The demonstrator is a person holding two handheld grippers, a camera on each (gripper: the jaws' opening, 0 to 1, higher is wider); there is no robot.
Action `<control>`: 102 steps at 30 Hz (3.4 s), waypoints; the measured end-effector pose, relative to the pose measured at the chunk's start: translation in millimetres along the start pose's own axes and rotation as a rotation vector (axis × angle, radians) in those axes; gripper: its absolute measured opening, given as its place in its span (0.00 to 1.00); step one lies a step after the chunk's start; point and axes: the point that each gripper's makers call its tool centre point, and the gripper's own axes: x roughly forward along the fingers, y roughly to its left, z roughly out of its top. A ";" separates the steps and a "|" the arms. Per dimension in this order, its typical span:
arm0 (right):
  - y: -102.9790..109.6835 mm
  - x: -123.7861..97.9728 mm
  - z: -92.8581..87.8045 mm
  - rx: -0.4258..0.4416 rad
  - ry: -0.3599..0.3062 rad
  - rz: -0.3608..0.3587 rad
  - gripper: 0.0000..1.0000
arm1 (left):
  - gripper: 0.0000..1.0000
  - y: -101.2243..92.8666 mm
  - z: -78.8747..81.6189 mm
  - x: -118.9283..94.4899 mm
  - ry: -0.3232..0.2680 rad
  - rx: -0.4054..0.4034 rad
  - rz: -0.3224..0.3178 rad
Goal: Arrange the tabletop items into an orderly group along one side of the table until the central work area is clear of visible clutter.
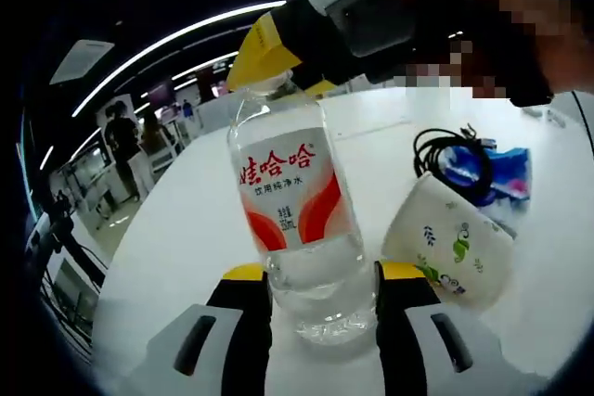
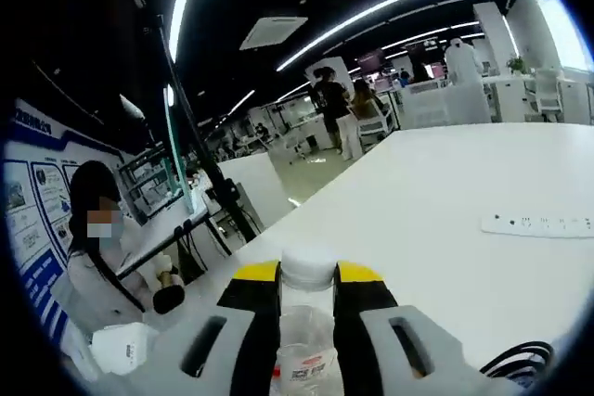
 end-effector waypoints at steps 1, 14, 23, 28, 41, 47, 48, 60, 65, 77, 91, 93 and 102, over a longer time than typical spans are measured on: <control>1.6 0.1 1.8 -0.018 -0.009 -0.001 0.17 | 0.40 1.7 1.6 0.7 -0.006 0.000 0.010; 17.5 -3.0 9.1 -0.223 -0.081 -0.020 0.17 | 0.39 12.8 7.7 13.9 -0.046 -0.014 0.063; 26.9 -5.0 2.9 -0.347 -0.047 0.025 0.17 | 0.38 10.4 3.0 20.2 -0.047 -0.084 0.090; 33.3 -6.9 -1.4 -0.395 -0.040 0.052 0.17 | 0.38 10.0 1.3 21.0 -0.046 -0.089 0.090; 48.3 -17.9 -9.6 -0.520 -0.055 0.068 0.17 | 0.37 7.3 -2.2 18.1 -0.056 -0.110 0.078; 45.0 -22.0 -11.2 -0.527 -0.057 0.056 0.17 | 0.37 5.6 -2.5 17.6 -0.058 -0.089 0.077; 44.5 -22.3 -11.5 -0.532 -0.055 0.055 0.17 | 0.37 5.4 -2.5 17.5 -0.060 -0.086 0.077; 40.9 -24.6 -12.6 -0.545 -0.034 0.055 0.18 | 0.37 4.0 -4.6 17.7 -0.089 0.006 0.082; 41.0 -24.0 -11.7 -0.541 -0.021 0.026 0.18 | 0.37 5.2 -4.0 19.1 -0.097 0.006 0.075; 38.2 -23.2 -12.1 -0.528 -0.017 -0.050 0.18 | 0.37 5.9 -2.6 20.8 -0.115 0.014 0.034; 38.4 -23.5 -13.0 -0.518 -0.022 -0.059 0.19 | 0.37 5.4 -2.6 19.9 -0.126 0.017 0.031; 39.2 -23.5 -13.1 -0.523 -0.024 -0.058 0.19 | 0.37 5.5 -2.6 19.9 -0.129 0.016 0.031; 37.6 -22.2 -14.7 -0.548 -0.019 -0.055 0.27 | 0.40 5.9 -3.6 19.4 -0.124 0.064 0.036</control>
